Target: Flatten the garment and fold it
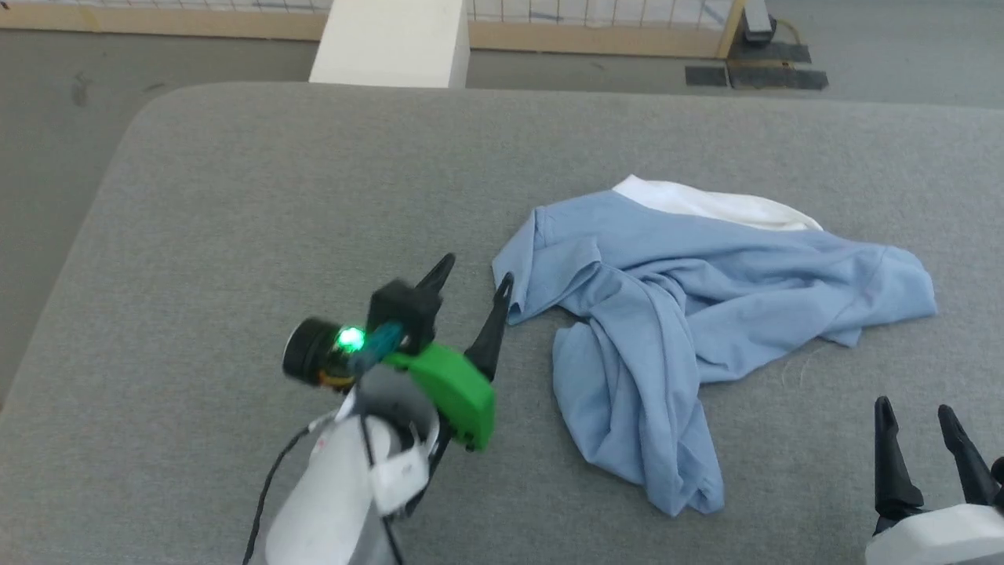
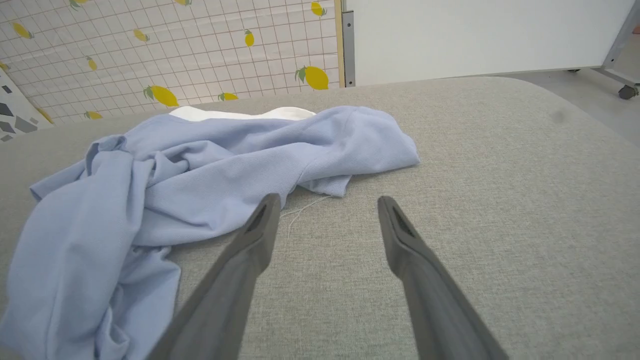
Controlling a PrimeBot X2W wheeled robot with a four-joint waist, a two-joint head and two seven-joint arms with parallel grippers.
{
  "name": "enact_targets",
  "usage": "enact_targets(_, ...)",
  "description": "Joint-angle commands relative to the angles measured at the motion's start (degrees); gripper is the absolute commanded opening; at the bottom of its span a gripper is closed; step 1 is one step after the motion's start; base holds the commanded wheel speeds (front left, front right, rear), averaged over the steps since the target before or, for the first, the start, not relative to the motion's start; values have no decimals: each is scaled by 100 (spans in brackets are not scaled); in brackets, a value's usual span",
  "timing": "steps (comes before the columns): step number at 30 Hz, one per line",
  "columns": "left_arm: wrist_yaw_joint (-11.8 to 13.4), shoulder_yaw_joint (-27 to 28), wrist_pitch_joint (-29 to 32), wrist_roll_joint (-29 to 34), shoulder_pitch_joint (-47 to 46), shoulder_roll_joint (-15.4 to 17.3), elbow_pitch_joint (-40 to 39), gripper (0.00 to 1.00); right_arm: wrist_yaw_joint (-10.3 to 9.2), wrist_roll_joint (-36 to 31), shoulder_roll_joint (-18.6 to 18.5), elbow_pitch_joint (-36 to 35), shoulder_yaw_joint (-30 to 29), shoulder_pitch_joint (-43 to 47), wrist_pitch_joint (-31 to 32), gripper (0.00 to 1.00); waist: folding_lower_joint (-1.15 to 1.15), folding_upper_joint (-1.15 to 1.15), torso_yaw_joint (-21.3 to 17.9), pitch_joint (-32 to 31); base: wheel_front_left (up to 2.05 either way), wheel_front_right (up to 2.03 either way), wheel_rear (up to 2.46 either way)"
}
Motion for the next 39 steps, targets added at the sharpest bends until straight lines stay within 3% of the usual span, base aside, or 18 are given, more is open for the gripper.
enact_targets(1, -40, -49, 168, 41, -247, -7, 151, 100, -9, 32, 1, 12, 17, -138, -3, 100, 0, 0, -158, 192, 0, 0, 0)
enact_targets(6, -76, -235, 695, 42, -886, -56, 844, 100, -9, 83, 1, 85, 55, -286, -22, 100, 0, 0, -388, 493, 0, 0, 0)
enact_targets(18, 217, -313, 912, 117, -1648, -92, 2443, 100, -9, 149, 1, 380, 57, -628, -182, 100, 0, 0, -786, 899, 0, 0, 0)
enact_targets(19, 265, -313, 890, 140, -1707, -92, 2563, 10, -9, 148, 1, 396, 51, -652, -195, 100, 0, 0, -795, 919, 0, 0, 0)
enact_targets(20, 292, -311, 867, 142, -1747, -94, 2646, 0, -9, 146, 1, 416, 42, -675, -206, 100, 0, 0, -797, 931, 0, 0, 0)
enact_targets(27, 269, -213, 437, -280, -1928, -126, 2741, 0, -9, 127, 2, 507, -41, -728, -262, 100, 0, 0, -607, 900, 0, 0, 0)
enact_targets(32, 201, -20, 229, -1403, -1596, -137, 1898, 0, -9, 119, 2, 518, -56, -649, -245, 100, 0, 0, -358, 699, 0, 0, 0)
enact_targets(36, 454, 289, 301, -2311, -817, -136, 773, 0, -9, 119, 2, 509, -73, -584, -206, 100, 0, 0, -171, 592, 0, 0, 0)
enact_targets(39, 762, 741, 452, -2680, 74, 103, -51, 0, -9, 123, 2, 504, -95, -559, -188, 100, 0, 0, -79, 560, 0, 0, 0)
